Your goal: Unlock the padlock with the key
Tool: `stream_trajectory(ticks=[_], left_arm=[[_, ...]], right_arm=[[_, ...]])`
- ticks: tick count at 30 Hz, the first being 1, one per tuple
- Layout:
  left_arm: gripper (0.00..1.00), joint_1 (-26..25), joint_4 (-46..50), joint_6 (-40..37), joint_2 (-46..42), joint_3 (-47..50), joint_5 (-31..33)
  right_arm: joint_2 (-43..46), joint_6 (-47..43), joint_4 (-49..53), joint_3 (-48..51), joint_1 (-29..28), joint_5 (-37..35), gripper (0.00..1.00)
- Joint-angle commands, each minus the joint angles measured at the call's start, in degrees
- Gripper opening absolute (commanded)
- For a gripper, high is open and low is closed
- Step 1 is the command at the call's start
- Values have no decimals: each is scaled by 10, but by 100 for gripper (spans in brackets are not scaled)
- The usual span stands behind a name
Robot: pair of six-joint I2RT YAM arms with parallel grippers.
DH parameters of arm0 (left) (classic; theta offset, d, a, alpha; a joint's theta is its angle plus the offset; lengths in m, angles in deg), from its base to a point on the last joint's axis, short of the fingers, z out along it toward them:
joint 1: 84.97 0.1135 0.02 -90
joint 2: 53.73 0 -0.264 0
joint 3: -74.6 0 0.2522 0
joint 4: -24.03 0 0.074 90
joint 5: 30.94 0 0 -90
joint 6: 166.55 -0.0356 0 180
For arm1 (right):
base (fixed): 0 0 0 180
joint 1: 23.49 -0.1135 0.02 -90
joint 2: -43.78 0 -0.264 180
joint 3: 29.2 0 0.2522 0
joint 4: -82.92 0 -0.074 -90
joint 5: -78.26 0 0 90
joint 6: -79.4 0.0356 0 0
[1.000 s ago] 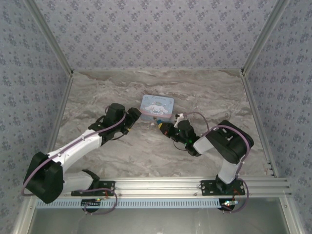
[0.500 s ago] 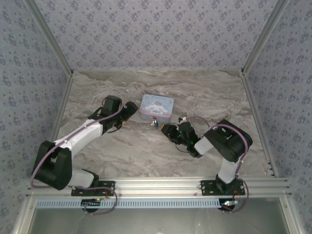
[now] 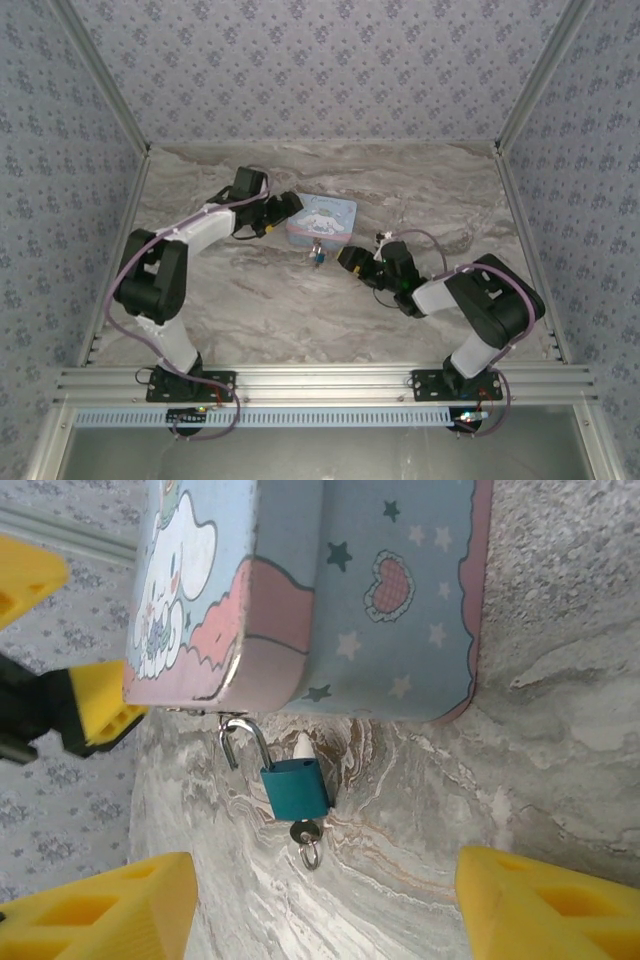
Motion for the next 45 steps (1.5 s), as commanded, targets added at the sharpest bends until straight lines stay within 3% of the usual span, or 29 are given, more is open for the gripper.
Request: stream_trajectory(ticks=[1, 5, 14, 30, 36, 45], left_arm=[[89, 2, 18, -26, 28, -20, -33], [76, 1, 3, -13, 45, -8, -47], [63, -8, -71, 46, 5, 111, -40], [61, -39, -113, 118, -106, 267, 11], [61, -43, -112, 129, -119, 273, 21], [61, -50, -111, 136, -115, 266, 27]], right_arm=[[20, -57, 14, -5, 3, 34, 71], [35, -100, 1, 6, 5, 49, 71], [24, -126, -33, -5, 18, 93, 71], [-69, -146, -72, -90, 98, 175, 66], [-41, -172, -87, -27, 93, 170, 64], [-80, -190, -130, -28, 50, 181, 54]])
